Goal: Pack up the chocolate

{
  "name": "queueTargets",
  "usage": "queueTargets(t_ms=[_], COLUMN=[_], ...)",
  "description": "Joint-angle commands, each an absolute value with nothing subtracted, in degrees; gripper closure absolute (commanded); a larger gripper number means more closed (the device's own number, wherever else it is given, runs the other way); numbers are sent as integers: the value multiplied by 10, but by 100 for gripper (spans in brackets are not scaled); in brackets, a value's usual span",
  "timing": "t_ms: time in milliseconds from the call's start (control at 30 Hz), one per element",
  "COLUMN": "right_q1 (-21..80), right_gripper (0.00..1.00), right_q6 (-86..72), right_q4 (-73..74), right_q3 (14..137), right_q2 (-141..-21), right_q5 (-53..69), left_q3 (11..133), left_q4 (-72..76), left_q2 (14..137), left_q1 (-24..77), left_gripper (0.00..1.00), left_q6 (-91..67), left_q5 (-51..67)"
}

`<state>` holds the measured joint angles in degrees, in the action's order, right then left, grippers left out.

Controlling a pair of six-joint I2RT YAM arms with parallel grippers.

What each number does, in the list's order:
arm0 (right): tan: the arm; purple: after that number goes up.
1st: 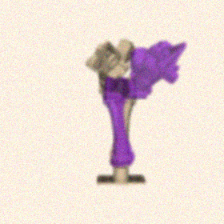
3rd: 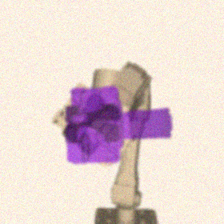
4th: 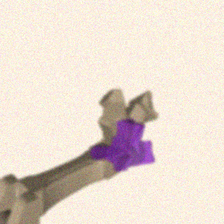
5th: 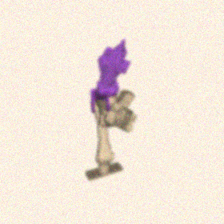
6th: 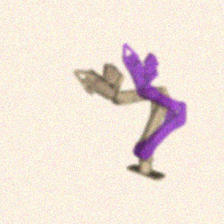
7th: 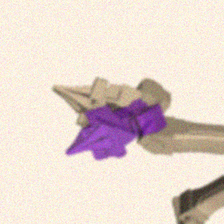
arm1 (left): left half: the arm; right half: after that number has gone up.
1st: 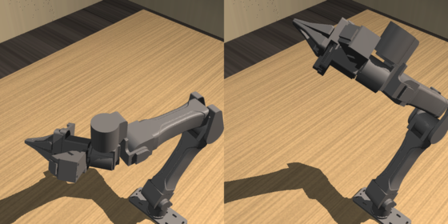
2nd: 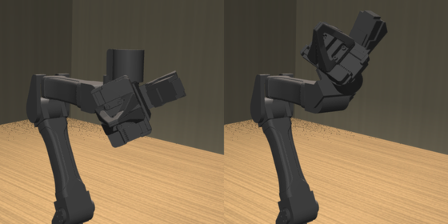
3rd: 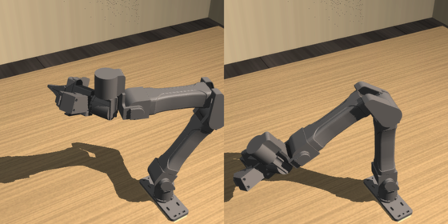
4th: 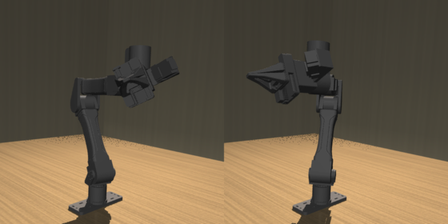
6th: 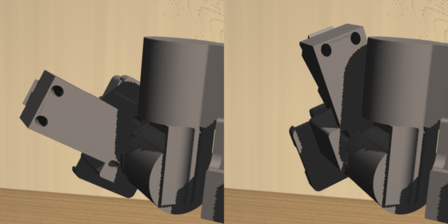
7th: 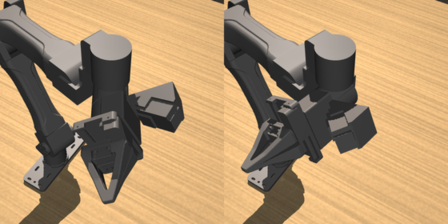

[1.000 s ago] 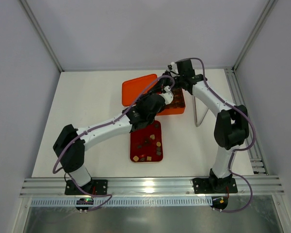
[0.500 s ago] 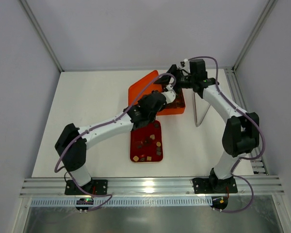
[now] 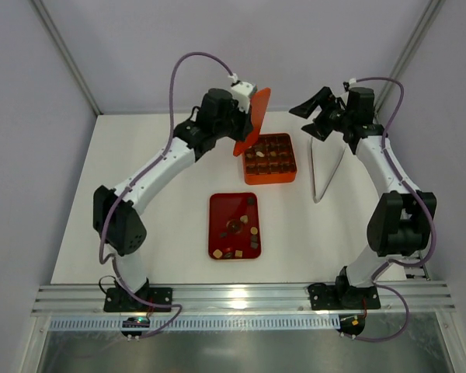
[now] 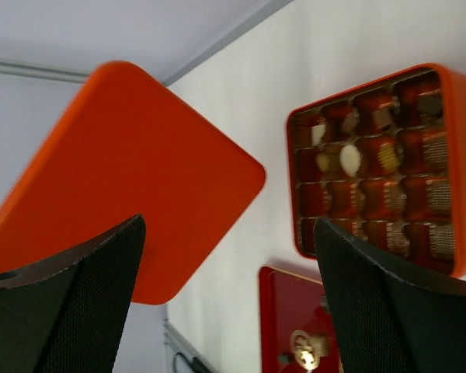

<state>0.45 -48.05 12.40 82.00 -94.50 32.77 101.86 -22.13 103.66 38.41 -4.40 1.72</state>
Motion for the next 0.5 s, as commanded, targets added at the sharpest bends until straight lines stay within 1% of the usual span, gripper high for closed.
queueTargets(t_ms=[0,33,67,133,233,267,333,367,400,467], right_q1=[7,8,8,8,8,8,7,7,7,8], right_gripper=[12,12,12,14,16,16,17,18,19,20], right_q6=[-371,-362,-355,-344,-339,-339,-340,-345,-349,-358], right_q4=[204,213,219,224,223,220,213,209,196,182], right_q3=[866,870,873,868,860,858,851,847,837,829], right_q2=[-982,-996,-1004,-1018,-1029,-1032,-1035,-1035,-1035,-1036], right_q5=[263,258,251,232,215,213,207,206,207,214], left_q3=[1052,1057,1063,1076,1091,1089,1074,1064,1047,1037], left_q4=[-158,-121,-103,-85,-47,-28,56,88,158,214], left_q2=[1084,1106,1120,1143,1189,1197,1223,1230,1245,1261], left_q1=[330,314,309,301,297,294,290,287,285,282], left_gripper=[100,100,100,100,100,100,100,100,100,100], left_q6=[-244,-309,-333,-390,-434,-477,-526,-578,-607,-666], left_q5=[294,327,363,391,417,426,448,453,460,464])
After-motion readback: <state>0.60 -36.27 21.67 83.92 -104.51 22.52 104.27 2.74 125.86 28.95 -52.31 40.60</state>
